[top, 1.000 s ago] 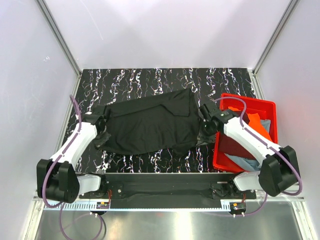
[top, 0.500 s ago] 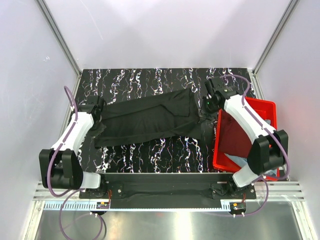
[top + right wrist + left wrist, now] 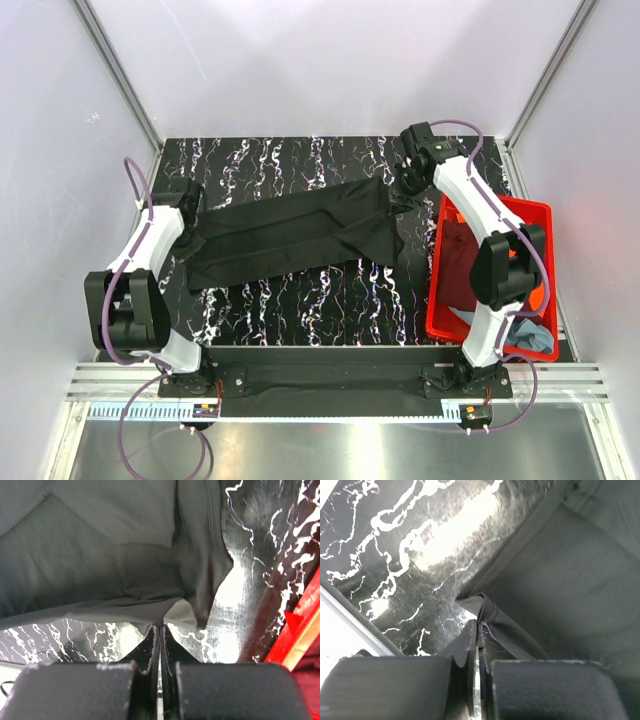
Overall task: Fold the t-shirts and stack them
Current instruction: Fold the tshirt
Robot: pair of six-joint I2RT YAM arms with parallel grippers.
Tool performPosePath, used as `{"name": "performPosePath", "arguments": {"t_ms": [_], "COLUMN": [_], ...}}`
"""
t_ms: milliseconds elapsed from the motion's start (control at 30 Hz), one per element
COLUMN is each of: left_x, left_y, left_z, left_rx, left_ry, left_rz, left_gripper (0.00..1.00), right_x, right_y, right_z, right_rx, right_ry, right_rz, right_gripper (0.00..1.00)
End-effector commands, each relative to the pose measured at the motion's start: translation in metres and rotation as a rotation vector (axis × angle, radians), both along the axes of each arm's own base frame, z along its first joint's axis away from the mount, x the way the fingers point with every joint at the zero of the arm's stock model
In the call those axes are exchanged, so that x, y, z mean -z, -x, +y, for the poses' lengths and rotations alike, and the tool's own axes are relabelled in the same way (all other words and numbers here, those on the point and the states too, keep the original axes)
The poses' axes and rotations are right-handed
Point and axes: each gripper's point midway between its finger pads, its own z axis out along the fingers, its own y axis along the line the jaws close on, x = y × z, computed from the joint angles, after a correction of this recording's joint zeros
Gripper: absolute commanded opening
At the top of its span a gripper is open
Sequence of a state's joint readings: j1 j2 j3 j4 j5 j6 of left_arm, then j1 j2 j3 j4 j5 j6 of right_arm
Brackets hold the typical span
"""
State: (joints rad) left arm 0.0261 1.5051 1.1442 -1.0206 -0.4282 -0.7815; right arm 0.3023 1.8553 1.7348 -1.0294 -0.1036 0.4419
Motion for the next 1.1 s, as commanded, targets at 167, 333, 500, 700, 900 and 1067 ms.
{"name": "performPosePath", "arguments": {"t_ms": [167, 333, 500, 700, 900, 1067], "left_x": [-0.005, 0.002, 0.005, 0.004, 0.008, 0.013], "left_y": [-0.024, -0.035, -0.041, -0.049, -0.059, -0.066], "left_z": [0.019, 0.014, 0.014, 0.017, 0.017, 0.02], "left_rx": [-0.009, 0.018, 0.024, 0.025, 0.03, 0.032], "left_ry": [-0.046, -0.019, -0.019, -0.026, -0.022, -0.028], "left_rz": [-0.02, -0.01, -0.009, -0.008, 0.0, 0.013], "left_gripper": [0.0, 0.0, 0.0, 0.0, 0.0, 0.0], "right_x": [-0.009, -0.004, -0.005, -0.005, 0.004, 0.015], "right_y": [-0.032, -0.049, -0.063, -0.08, -0.09, -0.097], "right_z": [0.002, 0.006, 0.007, 0.011, 0.014, 0.016], "right_rx": [-0.023, -0.032, -0.034, -0.043, -0.048, -0.047], "right_ry": [-0.023, -0.031, -0.037, -0.051, -0.068, -0.077], "right_rz": [-0.028, -0.026, -0.044, -0.055, -0.037, -0.027], "right_gripper": [0.0, 0.0, 0.0, 0.0, 0.0, 0.0]}}
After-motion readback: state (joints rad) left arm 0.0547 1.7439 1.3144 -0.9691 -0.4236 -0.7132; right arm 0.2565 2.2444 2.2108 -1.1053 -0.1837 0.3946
